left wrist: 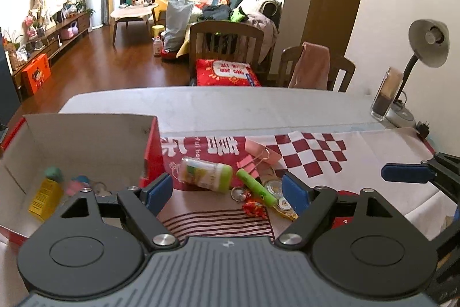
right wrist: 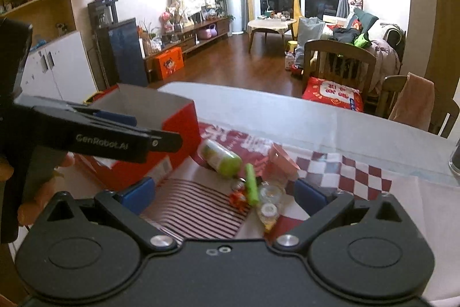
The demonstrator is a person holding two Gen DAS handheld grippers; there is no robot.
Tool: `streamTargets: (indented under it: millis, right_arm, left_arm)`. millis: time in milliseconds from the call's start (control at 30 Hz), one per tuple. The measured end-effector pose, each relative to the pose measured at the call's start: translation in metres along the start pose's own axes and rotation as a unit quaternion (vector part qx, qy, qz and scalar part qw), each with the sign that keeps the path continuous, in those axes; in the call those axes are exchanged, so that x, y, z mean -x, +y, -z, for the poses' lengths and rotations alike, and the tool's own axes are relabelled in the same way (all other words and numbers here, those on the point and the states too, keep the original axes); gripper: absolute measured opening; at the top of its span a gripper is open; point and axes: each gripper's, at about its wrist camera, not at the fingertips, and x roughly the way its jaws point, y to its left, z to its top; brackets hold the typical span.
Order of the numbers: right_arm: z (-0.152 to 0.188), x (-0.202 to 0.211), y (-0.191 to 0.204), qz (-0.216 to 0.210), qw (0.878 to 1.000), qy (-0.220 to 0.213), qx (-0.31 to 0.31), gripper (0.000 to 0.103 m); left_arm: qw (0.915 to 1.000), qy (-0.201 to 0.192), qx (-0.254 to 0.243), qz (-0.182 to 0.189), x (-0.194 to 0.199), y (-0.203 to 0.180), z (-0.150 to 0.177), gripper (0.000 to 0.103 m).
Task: Organize rigid objects
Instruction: 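Move both tools back toward the green-lidded jar and green glue stick, then grasp the green glue stick with the right tool while the left tool grasps the green-lidded jar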
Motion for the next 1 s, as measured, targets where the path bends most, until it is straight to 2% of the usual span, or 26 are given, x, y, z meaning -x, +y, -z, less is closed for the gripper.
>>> streamTargets:
  millis: [167, 367, 633, 833, 1000]
  right_arm:
    - [0.012, -0.012, -0.014, 0.008, 1.0, 0.011, 0.006, 0.103]
    - [0.017, -0.03, -0.031, 0.014, 1.0, 0.024, -0.004, 0.102]
    - [0.017, -0.061, -0.04, 0.002, 0.999, 0.048, 0.007, 0.096]
    - [0.016, -0.082, -0.036, -0.004, 0.998, 0.062, 0.015, 0.091]
    - [0.015, -0.097, -0.034, -0.01, 0.997, 0.074, 0.024, 0.081]
  left_arm:
    - [0.9997, 0.009, 0.015, -0.015, -0.026, -0.01, 0.003, 0.083]
    - [0.9991, 0.016, 0.006, -0.039, -0.06, -0.013, 0.004, 0.083]
    - [0.9991, 0.033, -0.008, -0.026, -0.104, -0.009, 0.004, 0.083]
    - [0.9982, 0.036, -0.024, -0.043, -0.128, -0.007, 0.003, 0.083]
    - [0.9978, 0.037, -0.025, -0.049, -0.145, -0.006, 0.003, 0.083]
